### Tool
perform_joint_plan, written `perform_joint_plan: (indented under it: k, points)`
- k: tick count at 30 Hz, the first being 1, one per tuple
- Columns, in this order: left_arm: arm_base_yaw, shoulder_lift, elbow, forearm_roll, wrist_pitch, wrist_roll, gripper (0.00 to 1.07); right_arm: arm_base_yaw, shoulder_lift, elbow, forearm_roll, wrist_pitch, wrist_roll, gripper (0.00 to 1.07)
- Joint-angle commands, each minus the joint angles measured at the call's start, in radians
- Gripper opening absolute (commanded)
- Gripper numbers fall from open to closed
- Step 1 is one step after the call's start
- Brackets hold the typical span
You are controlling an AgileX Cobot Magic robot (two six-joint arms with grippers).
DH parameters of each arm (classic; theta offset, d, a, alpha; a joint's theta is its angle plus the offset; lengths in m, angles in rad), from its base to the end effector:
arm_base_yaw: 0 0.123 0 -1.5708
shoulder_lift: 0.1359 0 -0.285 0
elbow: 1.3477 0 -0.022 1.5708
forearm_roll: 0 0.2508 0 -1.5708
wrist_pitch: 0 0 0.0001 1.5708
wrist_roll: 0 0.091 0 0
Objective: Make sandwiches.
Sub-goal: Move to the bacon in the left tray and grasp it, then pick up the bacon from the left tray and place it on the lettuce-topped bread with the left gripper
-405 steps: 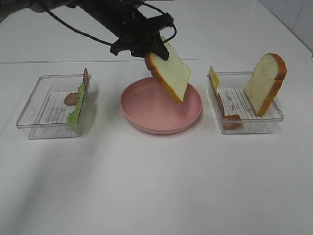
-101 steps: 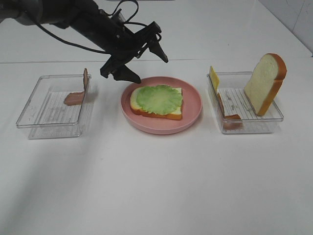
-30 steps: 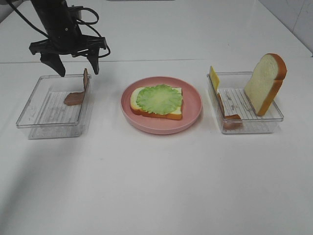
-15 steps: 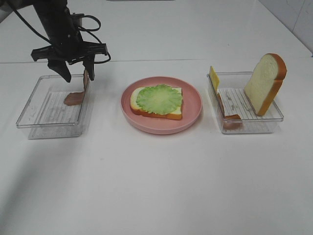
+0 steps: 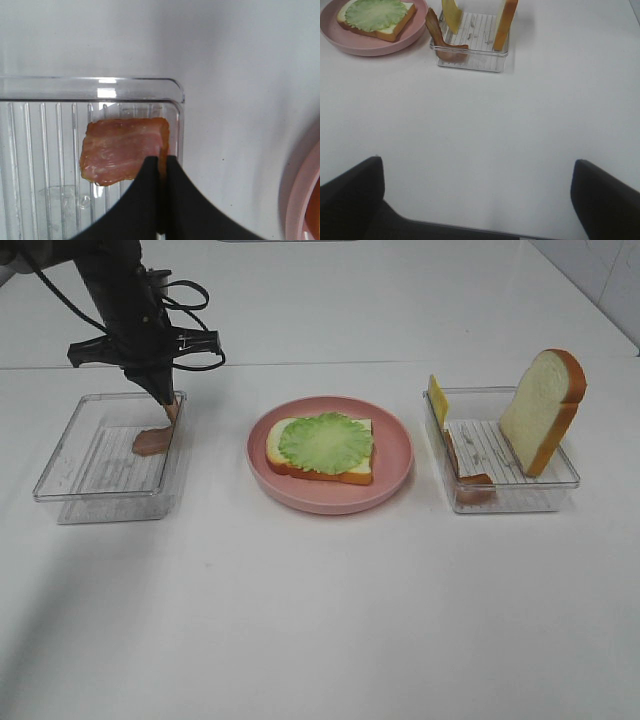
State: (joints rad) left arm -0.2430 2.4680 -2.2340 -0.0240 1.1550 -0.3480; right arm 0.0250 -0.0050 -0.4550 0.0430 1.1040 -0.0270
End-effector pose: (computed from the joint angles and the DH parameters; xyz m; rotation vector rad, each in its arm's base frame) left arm 0.5044 -0.1271 0.1663 -0.1612 2.8829 -0.1459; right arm -0.0028 0.0034 0.2614 -0.0574 2.1264 0.0511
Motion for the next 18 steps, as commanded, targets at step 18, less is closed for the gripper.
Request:
perform_joint_plan:
  k: [18]
  points:
    - [-0.074, -0.147, -0.16, -0.039, 0.128, 0.071, 0.0, -0.001, -0.033, 0.002, 0.004, -0.003, 0.004, 0.99]
